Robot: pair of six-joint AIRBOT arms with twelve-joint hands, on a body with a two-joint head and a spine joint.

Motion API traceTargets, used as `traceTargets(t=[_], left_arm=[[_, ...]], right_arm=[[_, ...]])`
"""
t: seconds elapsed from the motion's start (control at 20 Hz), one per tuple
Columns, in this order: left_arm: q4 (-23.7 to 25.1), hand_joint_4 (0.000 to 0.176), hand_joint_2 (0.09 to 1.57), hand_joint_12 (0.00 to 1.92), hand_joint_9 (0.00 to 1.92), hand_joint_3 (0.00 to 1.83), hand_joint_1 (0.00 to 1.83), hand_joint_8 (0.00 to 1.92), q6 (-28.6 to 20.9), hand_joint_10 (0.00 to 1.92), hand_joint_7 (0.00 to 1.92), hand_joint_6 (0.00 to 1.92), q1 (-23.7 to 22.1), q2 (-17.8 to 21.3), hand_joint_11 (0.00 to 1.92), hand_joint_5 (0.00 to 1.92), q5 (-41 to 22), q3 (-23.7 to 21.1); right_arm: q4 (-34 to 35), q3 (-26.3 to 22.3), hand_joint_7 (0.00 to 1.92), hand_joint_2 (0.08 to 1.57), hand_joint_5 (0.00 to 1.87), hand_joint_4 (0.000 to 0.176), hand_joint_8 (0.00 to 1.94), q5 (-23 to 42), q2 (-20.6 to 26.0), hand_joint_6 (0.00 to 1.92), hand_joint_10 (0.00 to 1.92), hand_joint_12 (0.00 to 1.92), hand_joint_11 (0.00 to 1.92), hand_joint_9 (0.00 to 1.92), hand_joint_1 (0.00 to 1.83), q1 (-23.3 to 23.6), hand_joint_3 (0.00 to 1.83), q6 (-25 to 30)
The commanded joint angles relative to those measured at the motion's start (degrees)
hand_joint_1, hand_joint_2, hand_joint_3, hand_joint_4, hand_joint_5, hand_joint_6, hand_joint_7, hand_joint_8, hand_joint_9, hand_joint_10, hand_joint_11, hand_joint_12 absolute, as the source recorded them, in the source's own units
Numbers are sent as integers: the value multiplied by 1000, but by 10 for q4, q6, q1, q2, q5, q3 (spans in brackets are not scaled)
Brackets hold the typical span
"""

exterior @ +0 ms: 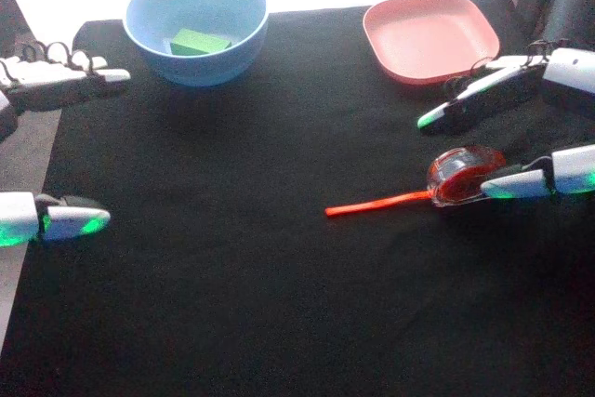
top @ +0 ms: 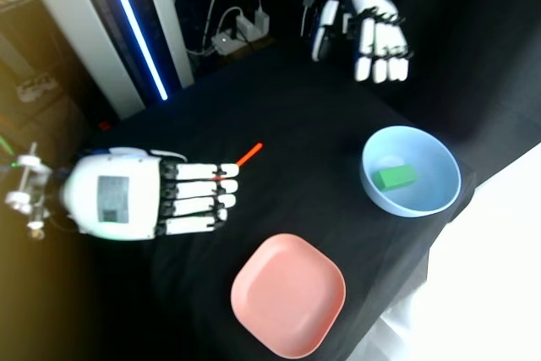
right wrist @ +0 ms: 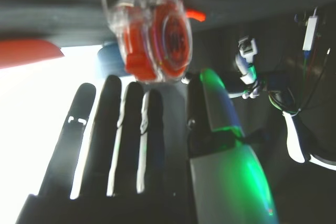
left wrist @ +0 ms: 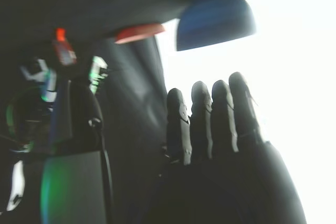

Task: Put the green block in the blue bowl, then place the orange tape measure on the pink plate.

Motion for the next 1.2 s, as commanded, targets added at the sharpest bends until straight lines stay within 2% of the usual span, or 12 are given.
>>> traceTargets(t=[0.0, 0.15, 0.25, 0.3, 0.4, 0.45, 0.5, 0.6, 0.7, 0.85, 1.1, 1.15], left_arm=[[-9, 47, 947, 903, 204, 2, 982, 1, -2, 10, 270, 1, -3, -2, 0, 396, -70, 2], [-9, 50, 934, 986, 239, 0, 999, 2, -3, 11, 284, 2, -2, -3, 0, 405, -71, 3], [-9, 54, 943, 963, 235, 2, 978, 0, -5, 5, 283, 0, -2, -3, 0, 403, -72, 3], [-9, 50, 953, 923, 246, 3, 971, 1, -6, 4, 278, 0, -1, -3, 0, 403, -73, 3], [-9, 55, 953, 902, 249, 2, 964, 1, -7, 4, 282, 0, -1, -3, 0, 403, -73, 2], [-9, 61, 952, 882, 248, 1, 961, 1, -7, 2, 283, 0, 1, -3, 0, 401, -73, 2], [-9, 60, 955, 897, 259, 1, 953, 1, -8, 4, 288, 0, 2, -3, 0, 399, -73, 2], [-10, 60, 958, 912, 289, 1, 930, 3, -11, 7, 307, 1, 7, -3, 0, 405, -75, 2], [-11, 58, 957, 877, 291, 0, 912, 3, -14, 5, 315, 2, 10, -3, 0, 410, -80, 2], [-13, 51, 949, 896, 289, 0, 959, 0, -14, 0, 313, 0, 12, -3, 0, 407, -84, 1], [-23, 38, 947, 834, 279, 0, 939, 2, -20, 0, 326, 1, 28, -3, 0, 427, -96, -1], [-23, 44, 936, 646, 256, 0, 925, 1, -20, 2, 333, 1, 28, -3, 0, 417, -96, -1]], right_arm=[[25, 4, 917, 997, 836, 0, 19, 51, -3, 3, 437, 1301, 611, 901, 1286, 9, 0, 4], [22, 13, 973, 993, 886, 0, 27, 33, -13, 3, 787, 1341, 668, 843, 1288, 9, 0, 4], [21, 19, 989, 998, 924, 0, 23, 25, -20, 5, 664, 1206, 690, 873, 1285, 9, 0, 4], [21, 22, 961, 1131, 896, 23, 1016, 20, -22, 1037, 426, 1183, 655, 956, 1208, 9, 7, 4], [21, 25, 979, 1143, 867, 9, 1032, 18, -23, 1105, 442, 1231, 692, 1012, 1207, 9, 0, 4], [22, 28, 1008, 1128, 912, 17, 975, 18, -22, 1062, 435, 1230, 714, 1037, 1215, 10, 0, 9], [22, 28, 980, 1100, 1016, 0, 964, 20, -22, 832, 1101, 1348, 744, 940, 1346, 12, 10, 12], [32, 26, 954, 1100, 1132, 0, 1111, 43, -17, 521, 1312, 1620, 786, 893, 1363, 16, 0, 15], [65, 19, 975, 1092, 1125, 0, 1056, 85, -1, 493, 1312, 1591, 920, 931, 1385, 16, 0, 18], [103, 15, 964, 1037, 1209, 0, 1483, 128, 12, 534, 1833, 1913, 1013, 956, 1228, 27, 0, 17], [129, 71, 1040, 1060, 1299, 0, 1144, 101, -12, 187, 1262, 1568, 797, 943, 1291, 114, 0, -11], [129, 95, 1246, 1023, 1107, 0, 497, 75, -31, 686, 938, 1054, 986, 1118, 1400, 132, 0, -15]])
